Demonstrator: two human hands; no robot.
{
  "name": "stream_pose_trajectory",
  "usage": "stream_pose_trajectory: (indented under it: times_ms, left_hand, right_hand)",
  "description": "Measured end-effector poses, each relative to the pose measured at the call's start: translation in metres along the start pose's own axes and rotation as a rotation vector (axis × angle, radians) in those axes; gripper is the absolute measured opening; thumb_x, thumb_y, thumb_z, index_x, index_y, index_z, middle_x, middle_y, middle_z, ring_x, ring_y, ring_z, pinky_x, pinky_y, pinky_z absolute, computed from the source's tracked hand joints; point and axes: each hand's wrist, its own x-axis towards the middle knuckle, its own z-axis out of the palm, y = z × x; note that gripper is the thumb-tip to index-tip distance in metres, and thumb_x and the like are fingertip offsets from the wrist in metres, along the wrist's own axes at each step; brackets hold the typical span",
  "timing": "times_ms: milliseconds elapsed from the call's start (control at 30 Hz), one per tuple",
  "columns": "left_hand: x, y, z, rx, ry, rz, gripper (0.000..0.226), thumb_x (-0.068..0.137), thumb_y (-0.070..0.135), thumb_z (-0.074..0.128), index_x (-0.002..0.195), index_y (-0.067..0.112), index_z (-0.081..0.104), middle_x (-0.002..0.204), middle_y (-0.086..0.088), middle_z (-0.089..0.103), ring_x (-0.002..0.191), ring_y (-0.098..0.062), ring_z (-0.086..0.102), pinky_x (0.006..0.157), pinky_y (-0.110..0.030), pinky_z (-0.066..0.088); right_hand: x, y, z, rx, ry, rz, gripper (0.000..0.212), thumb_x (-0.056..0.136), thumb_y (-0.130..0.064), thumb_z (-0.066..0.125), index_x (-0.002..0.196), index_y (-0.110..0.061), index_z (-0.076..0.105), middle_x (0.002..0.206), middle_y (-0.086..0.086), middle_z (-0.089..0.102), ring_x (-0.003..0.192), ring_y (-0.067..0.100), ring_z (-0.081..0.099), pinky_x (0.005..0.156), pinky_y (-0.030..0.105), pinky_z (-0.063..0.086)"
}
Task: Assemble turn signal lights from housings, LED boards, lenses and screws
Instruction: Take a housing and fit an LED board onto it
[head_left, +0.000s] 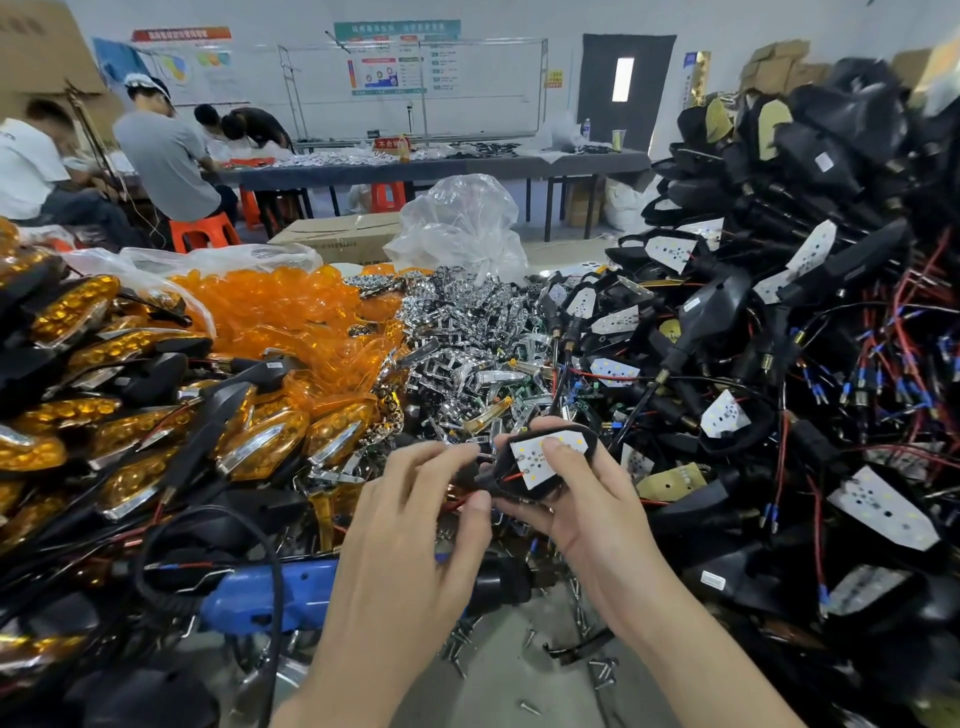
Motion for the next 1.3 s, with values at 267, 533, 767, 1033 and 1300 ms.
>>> stream_pose_trajectory:
  times_ms: [267,533,767,1033,1300]
  left_hand:
    - [0.000,0.011,0.009,0.022,-0.041,0.111,0.042,0.096,0.047,0.050,0.137,0.037,0.045,0.138,0.010,0.040,0.100,-0.009,0.061,0.066,-0.027,0.057]
    - [0.001,0.011,0.011,0.017,-0.023,0.127,0.038,0.097,0.045,0.049,0.134,0.037,0.050,0.135,0.005,0.040,0.096,-0.011,0.064,0.053,-0.022,0.053]
    - [-0.001,0.010,0.010,-0.012,-0.017,0.125,0.036,0.097,0.044,0.049,0.132,0.034,0.050,0.136,0.005,0.040,0.093,-0.005,0.061,0.053,-0.026,0.055]
    - [-0.002,0.010,0.010,-0.026,-0.011,0.143,0.038,0.097,0.042,0.052,0.134,0.035,0.049,0.137,0.006,0.039,0.093,-0.004,0.061,0.053,-0.027,0.056]
    - [-0.002,0.010,0.010,-0.044,-0.016,0.139,0.037,0.097,0.042,0.052,0.134,0.038,0.049,0.139,0.005,0.038,0.097,-0.013,0.064,0.057,-0.032,0.058]
  right_hand:
    - [-0.006,-0.003,0.006,0.059,-0.107,0.068,0.022,0.092,-0.023,0.062,0.111,-0.022,0.074,0.119,0.016,0.072,0.104,0.030,0.073,0.076,0.039,0.060]
    - [-0.008,-0.008,0.011,0.118,-0.142,0.109,0.027,0.085,-0.027,0.055,0.098,-0.023,0.079,0.107,0.018,0.074,0.094,0.030,0.074,0.071,0.037,0.061]
    - [-0.006,-0.005,0.008,0.109,-0.140,0.120,0.032,0.092,-0.031,0.051,0.105,-0.021,0.079,0.114,0.017,0.073,0.105,0.032,0.072,0.076,0.038,0.061]
    - [-0.004,-0.003,0.005,0.085,-0.114,0.095,0.027,0.095,-0.028,0.055,0.108,-0.020,0.078,0.110,0.016,0.075,0.100,0.031,0.074,0.075,0.038,0.060]
    - [-0.006,-0.007,0.006,0.082,-0.120,0.133,0.028,0.089,-0.027,0.058,0.108,-0.020,0.077,0.112,0.020,0.072,0.106,0.036,0.069,0.079,0.042,0.062]
